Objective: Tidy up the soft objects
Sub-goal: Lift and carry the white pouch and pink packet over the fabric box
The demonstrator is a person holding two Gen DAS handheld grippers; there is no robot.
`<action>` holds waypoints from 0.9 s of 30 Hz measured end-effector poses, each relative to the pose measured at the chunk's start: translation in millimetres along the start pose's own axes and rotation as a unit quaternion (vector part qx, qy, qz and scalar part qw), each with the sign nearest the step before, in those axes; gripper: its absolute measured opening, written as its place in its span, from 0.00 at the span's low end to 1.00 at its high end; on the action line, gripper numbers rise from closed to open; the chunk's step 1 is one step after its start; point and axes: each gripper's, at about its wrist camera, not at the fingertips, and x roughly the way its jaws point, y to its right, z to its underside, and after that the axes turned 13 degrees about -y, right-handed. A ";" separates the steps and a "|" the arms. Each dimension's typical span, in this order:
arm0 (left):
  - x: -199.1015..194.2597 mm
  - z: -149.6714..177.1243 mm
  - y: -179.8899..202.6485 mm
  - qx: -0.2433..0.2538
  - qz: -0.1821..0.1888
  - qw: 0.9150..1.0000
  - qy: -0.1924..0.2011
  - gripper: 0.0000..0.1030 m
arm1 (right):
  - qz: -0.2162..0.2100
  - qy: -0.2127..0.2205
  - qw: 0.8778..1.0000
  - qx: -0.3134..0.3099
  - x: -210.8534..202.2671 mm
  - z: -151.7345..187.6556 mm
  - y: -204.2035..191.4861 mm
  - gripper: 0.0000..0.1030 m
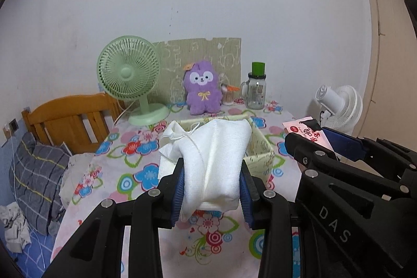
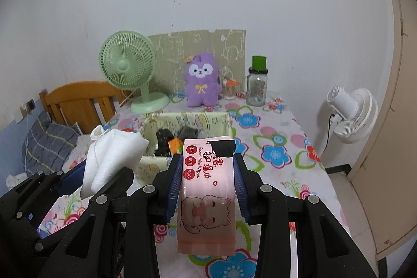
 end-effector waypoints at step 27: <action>63.7 -66.1 -9.0 -0.002 0.000 1.000 -0.015 0.37 | -0.017 0.000 1.000 0.002 54.4 -69.0 3.7 0.40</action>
